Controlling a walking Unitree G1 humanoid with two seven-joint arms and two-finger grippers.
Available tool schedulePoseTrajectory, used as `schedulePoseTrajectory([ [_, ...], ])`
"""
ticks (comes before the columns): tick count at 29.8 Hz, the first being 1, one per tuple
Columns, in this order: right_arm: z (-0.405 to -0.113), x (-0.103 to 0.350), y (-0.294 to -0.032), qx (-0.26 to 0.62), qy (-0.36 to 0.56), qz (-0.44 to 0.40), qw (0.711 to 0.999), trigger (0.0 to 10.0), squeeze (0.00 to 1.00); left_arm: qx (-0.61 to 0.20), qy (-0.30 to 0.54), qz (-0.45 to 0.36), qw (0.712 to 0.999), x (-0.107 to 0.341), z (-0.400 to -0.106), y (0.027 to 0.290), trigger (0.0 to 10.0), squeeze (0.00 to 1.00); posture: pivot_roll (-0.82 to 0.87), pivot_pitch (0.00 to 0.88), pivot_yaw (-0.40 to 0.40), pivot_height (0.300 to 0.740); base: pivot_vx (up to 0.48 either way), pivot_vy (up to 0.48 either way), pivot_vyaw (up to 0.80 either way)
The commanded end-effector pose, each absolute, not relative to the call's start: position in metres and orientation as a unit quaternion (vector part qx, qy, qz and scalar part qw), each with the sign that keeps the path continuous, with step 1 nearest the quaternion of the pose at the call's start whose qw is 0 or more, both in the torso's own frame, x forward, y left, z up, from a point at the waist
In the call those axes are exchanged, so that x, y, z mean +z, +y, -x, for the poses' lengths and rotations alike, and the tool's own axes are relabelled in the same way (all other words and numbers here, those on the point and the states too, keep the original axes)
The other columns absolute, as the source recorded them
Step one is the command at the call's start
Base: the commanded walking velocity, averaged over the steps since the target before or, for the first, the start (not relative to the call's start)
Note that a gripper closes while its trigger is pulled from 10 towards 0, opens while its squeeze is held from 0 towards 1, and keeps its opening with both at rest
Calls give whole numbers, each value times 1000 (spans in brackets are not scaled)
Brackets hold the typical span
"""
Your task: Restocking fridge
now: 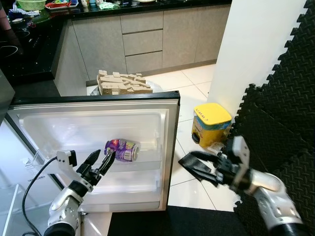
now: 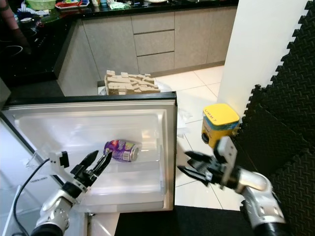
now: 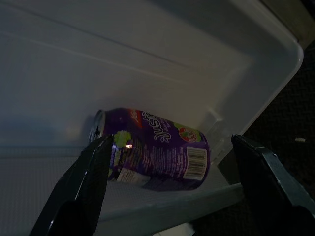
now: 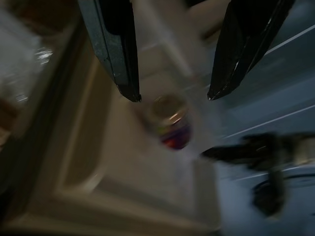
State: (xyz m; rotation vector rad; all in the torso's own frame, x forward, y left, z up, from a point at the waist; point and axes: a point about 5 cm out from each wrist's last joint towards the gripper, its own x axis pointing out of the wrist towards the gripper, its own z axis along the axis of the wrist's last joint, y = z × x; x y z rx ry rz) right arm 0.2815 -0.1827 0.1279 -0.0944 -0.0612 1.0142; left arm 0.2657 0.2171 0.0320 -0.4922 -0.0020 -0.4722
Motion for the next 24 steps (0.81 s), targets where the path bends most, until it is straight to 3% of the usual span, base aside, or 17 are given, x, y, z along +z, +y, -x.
schedulePoseTrajectory([
  [1,-284,123,-172,489,-19,54,870,10000,0,-190,78,267,942,0,-239,225,10000,0,-78,1,25,740,0,0,0],
  [11,-289,124,-148,522,-18,52,851,10000,0,-146,128,289,937,-24,-213,227,10000,0,-78,5,16,740,0,0,0],
  [14,-289,123,-142,533,-18,48,844,10000,0,-169,75,322,928,-14,-217,229,10000,0,-72,5,10,740,0,0,0],
  [24,-286,118,-145,533,-9,46,845,10000,0,-250,-77,285,922,50,-263,225,10000,0,-66,4,6,740,0,0,0],
])
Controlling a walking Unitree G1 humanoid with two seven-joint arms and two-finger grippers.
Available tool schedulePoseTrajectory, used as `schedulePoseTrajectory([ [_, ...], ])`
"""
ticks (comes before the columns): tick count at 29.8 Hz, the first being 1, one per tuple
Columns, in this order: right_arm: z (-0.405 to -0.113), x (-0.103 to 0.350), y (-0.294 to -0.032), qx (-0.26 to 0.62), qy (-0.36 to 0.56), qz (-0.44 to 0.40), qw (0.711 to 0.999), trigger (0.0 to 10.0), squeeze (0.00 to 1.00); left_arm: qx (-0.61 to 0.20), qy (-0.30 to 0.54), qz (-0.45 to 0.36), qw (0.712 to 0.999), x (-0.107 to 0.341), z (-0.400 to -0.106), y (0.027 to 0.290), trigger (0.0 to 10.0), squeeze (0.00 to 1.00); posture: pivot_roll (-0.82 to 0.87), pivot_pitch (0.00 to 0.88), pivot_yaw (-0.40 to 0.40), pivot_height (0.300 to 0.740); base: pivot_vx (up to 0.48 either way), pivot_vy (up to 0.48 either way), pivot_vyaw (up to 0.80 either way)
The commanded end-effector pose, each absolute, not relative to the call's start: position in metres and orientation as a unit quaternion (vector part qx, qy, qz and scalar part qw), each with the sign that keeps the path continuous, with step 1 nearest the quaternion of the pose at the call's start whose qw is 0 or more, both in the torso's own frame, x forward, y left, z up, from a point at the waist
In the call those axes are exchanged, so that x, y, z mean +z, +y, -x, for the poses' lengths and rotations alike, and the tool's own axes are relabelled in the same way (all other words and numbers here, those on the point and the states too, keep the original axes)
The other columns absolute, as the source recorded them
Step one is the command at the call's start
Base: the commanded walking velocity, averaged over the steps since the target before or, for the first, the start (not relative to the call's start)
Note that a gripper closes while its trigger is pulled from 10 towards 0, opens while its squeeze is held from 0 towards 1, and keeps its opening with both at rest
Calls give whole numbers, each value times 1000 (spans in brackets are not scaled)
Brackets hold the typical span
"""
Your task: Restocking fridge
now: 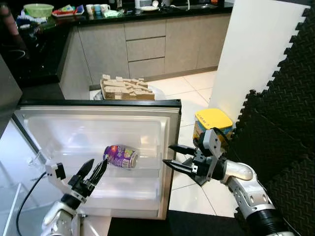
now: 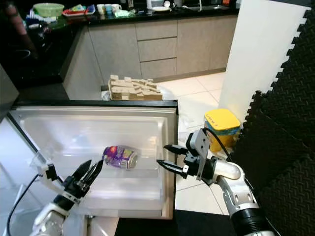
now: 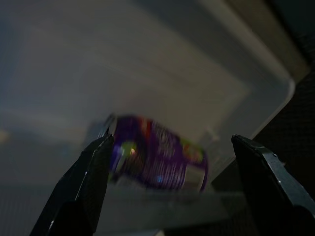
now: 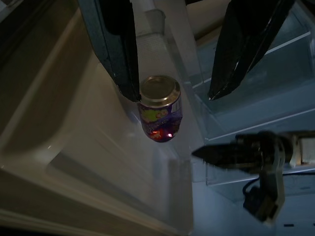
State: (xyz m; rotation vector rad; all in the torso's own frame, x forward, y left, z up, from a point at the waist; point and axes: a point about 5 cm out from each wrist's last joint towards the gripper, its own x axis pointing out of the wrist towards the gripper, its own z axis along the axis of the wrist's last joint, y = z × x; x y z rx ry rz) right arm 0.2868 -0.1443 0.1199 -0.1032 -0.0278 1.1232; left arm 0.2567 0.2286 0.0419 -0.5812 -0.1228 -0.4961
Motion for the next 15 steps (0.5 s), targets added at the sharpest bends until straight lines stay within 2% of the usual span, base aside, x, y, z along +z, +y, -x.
schedulePoseTrajectory([
  [1,-285,116,-146,533,-5,46,845,10000,0,-269,-111,279,915,68,-273,223,10000,0,-65,3,5,740,0,0,0],
  [3,-284,113,-146,533,0,48,845,10000,0,-297,-154,271,903,93,-283,218,10000,0,-65,3,5,740,0,0,0],
  [5,-284,113,-146,533,0,48,845,10000,0,-297,-154,271,903,93,-283,218,10000,0,-65,3,5,740,0,0,0],
  [9,-284,111,-146,533,6,51,844,10000,0,-341,-186,266,882,114,-284,209,10000,0,-68,0,10,740,0,0,0],
  [15,-282,106,-147,533,19,58,844,10000,0,-401,-148,279,860,103,-266,203,10000,0,-69,1,15,740,0,0,0],
])
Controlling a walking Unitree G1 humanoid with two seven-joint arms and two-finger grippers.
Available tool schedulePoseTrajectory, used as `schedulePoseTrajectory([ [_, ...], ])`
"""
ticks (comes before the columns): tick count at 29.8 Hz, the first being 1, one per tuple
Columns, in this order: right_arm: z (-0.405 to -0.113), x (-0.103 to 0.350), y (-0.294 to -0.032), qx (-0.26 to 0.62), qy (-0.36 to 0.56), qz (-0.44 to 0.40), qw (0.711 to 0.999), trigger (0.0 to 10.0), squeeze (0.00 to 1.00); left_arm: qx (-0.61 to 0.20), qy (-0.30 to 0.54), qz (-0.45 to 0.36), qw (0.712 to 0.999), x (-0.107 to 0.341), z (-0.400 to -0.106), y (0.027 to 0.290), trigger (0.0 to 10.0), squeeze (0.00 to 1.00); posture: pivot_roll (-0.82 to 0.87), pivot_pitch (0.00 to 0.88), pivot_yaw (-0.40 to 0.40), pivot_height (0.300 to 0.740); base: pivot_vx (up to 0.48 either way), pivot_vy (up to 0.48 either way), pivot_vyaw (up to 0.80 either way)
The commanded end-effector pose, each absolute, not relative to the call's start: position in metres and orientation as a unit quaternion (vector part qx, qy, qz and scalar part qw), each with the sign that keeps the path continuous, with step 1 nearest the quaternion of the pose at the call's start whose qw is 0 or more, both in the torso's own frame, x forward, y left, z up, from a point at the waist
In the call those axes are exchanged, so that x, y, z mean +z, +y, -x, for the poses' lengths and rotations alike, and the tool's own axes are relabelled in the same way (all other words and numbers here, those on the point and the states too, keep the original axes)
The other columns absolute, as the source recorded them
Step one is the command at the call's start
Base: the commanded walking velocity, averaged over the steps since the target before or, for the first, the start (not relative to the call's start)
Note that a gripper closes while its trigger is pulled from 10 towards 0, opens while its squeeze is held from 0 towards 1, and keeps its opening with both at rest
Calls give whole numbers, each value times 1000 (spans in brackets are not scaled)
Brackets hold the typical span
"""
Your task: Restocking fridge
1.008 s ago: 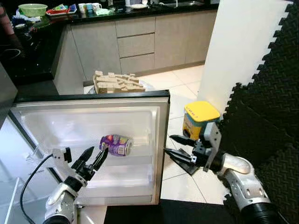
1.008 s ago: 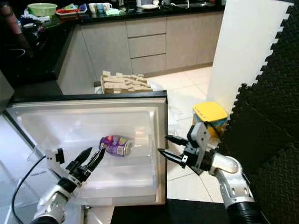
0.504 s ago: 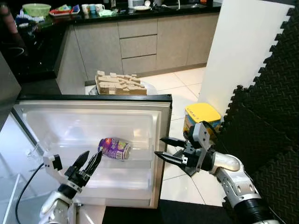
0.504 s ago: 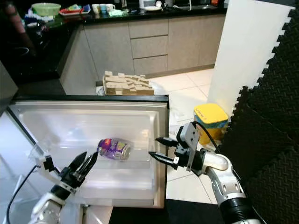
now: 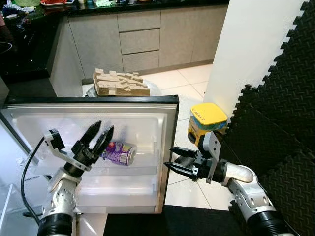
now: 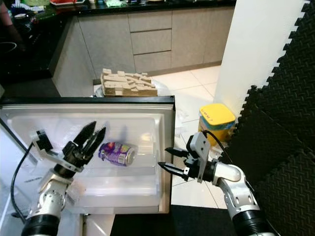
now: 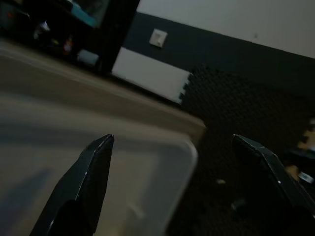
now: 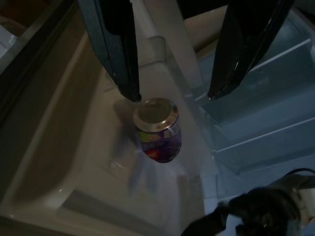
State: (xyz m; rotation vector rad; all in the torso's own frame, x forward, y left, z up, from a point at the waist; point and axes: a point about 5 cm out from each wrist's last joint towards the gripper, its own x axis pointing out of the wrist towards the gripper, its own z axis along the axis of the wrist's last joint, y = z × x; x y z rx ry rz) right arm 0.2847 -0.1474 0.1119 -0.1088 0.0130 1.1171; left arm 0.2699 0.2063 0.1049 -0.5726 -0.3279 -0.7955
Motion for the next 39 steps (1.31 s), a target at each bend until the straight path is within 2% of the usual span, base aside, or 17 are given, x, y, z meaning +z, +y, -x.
schedulePoseTrajectory([
  [1,-282,105,-147,532,21,59,844,10000,0,-419,-133,282,852,99,-259,203,10000,0,-69,1,15,740,0,0,0],
  [7,-283,104,-147,531,22,60,845,10000,0,-473,-70,282,832,82,-236,202,10000,0,-67,0,15,740,0,0,0],
  [10,-288,106,-147,526,19,68,848,10000,0,-506,29,265,821,53,-212,204,10000,0,-66,0,15,740,0,0,0],
  [13,-295,111,-143,520,11,75,851,10000,0,-508,96,254,817,33,-199,203,10000,0,-66,2,15,740,0,0,0],
  [17,-302,113,-138,513,10,90,854,10000,0,-491,143,241,825,18,-193,203,10000,0,-66,2,15,740,0,0,0],
  [21,-316,114,-119,512,24,106,852,10000,0,-418,244,193,854,-20,-182,203,10000,0,-67,11,3,740,0,0,0],
  [24,-319,115,-114,514,26,107,851,10000,0,-387,262,184,865,-27,-181,204,10000,0,-65,12,-3,740,0,0,0],
  [26,-324,114,-104,517,32,116,848,10000,0,-333,294,171,879,-40,-177,205,10000,0,-62,16,-12,740,0,0,0],
  [39,-336,118,-67,548,39,147,822,10000,0,-194,399,122,888,-79,-140,206,10000,0,-53,41,-37,740,0,0,0],
])
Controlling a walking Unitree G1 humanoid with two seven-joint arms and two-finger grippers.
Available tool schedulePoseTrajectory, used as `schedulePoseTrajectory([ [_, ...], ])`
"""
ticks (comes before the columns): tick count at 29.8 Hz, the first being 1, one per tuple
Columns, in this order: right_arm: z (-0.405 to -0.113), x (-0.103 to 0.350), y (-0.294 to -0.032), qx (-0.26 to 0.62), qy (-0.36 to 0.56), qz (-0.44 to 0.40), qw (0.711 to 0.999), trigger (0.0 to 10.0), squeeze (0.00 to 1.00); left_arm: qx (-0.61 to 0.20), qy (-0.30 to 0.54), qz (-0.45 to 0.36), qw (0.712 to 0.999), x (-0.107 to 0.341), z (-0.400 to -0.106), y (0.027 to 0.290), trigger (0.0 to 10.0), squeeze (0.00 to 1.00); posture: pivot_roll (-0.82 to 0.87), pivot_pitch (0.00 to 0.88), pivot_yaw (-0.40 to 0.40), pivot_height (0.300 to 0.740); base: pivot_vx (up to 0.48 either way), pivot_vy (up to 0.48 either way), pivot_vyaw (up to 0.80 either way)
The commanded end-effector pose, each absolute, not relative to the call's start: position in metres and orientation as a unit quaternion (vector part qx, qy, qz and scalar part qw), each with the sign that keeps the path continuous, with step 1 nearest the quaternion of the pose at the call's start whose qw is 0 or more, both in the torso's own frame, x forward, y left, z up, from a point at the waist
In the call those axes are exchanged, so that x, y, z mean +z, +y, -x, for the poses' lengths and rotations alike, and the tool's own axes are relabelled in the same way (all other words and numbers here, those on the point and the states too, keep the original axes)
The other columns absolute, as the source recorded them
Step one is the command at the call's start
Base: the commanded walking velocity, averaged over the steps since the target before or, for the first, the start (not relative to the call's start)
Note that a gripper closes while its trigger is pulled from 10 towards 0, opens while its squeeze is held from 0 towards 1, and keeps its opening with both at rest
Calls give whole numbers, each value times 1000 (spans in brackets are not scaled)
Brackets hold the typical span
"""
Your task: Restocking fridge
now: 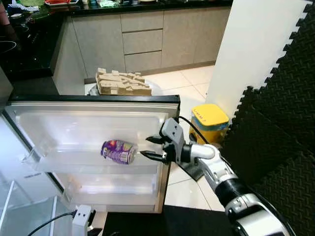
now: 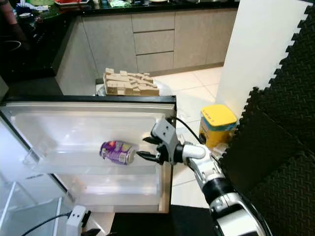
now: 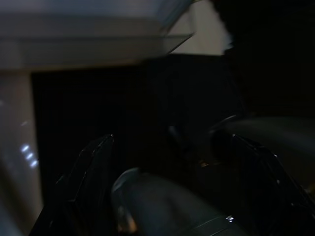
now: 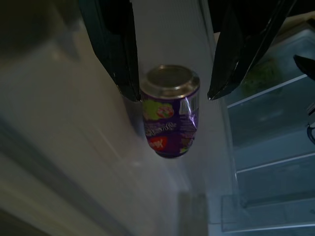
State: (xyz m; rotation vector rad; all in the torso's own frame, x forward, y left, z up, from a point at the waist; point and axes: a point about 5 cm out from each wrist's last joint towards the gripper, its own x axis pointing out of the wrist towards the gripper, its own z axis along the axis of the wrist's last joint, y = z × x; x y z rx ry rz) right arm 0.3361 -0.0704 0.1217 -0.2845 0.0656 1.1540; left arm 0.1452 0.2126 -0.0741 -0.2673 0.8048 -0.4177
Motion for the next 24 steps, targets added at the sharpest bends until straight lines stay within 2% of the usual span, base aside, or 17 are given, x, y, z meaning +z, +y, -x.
schedulePoseTrajectory([
  [1,-336,118,-67,548,39,147,822,10000,0,-194,399,122,888,-79,-140,206,10000,0,-53,41,-37,740,0,0,0],
  [9,-347,121,-53,528,47,173,830,10000,0,-140,440,105,881,-93,-116,204,10000,0,-36,68,-44,740,0,0,0],
  [18,-357,139,-48,533,27,174,827,10000,0,-134,455,92,875,-98,-105,202,10000,0,-30,98,-40,740,0,0,0],
  [24,-362,147,-47,532,23,162,831,10000,0,-136,459,85,874,-99,-103,201,10000,0,-24,105,-41,740,0,0,663],
])
